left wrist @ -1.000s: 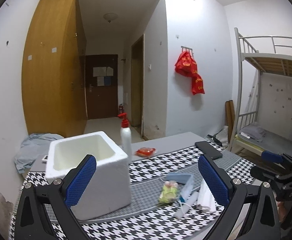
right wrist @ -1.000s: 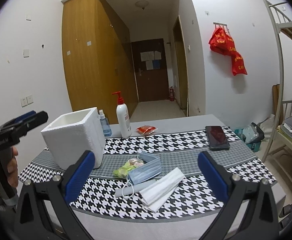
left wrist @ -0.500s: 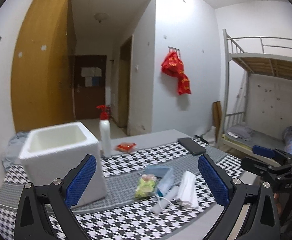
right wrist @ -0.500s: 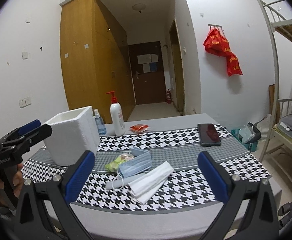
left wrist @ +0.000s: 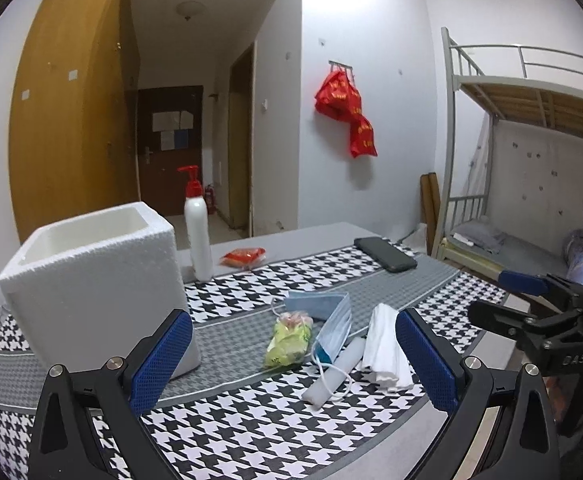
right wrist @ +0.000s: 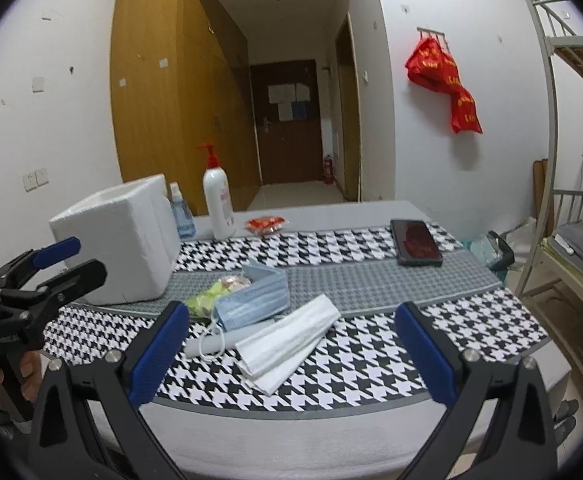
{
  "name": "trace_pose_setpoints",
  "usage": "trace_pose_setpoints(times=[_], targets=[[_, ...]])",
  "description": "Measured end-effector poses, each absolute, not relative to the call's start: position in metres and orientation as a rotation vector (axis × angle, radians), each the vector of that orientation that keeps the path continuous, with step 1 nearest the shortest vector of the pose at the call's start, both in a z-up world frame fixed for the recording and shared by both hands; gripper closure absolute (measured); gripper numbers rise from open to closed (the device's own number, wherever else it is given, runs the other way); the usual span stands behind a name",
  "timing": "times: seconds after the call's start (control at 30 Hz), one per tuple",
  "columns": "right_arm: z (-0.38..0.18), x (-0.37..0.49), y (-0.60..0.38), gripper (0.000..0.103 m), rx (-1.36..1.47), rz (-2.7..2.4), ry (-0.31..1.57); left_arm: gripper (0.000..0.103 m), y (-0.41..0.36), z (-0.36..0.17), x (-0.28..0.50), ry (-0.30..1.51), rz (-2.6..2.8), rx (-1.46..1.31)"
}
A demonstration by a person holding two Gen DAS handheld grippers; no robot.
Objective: Organize soft objects
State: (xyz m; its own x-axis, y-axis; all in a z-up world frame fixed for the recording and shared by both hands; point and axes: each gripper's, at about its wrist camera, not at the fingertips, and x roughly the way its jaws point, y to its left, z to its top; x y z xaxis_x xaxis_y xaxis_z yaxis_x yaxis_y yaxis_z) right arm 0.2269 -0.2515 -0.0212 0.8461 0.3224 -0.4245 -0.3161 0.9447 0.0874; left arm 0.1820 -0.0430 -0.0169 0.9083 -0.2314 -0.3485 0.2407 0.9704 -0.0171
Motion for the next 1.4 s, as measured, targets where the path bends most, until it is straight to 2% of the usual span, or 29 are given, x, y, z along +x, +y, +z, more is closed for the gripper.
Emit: trace_pose_setpoints(times=[0.53, 0.9, 1.0, 1.07, 1.17, 1.4], targets=[[-0.051, 0.261, -0.252, 0.0, 0.009, 0.317, 0.555, 0.003, -0.063, -0.05, 0.208, 0.497, -0.382, 0.184], [-0.062, 0.275, -0.252, 0.0, 0.029, 0.332, 0.601, 0.026, -0.067, -0.072, 0.234, 0.643, -0.552, 0.314], [-0.064, 0.277, -0.252, 0.0, 0.032, 0.337, 0.613, 0.035, -0.066, -0.083, 0.24, 0.697, -0.599, 0.322], [-0.065, 0.278, -0.251, 0.0, 0.029, 0.334, 0.619, 0.049, -0.066, -0.089, 0.247, 0.741, -0.613, 0.31], [-0.065, 0.28, -0.25, 0.0, 0.029, 0.331, 0.625, 0.057, -0.064, -0.095, 0.254, 0.78, -0.607, 0.297], [-0.069, 0.289, -0.246, 0.0, 0.028, 0.328, 0.646, 0.058, -0.064, -0.1, 0.262, 0.822, -0.653, 0.314]])
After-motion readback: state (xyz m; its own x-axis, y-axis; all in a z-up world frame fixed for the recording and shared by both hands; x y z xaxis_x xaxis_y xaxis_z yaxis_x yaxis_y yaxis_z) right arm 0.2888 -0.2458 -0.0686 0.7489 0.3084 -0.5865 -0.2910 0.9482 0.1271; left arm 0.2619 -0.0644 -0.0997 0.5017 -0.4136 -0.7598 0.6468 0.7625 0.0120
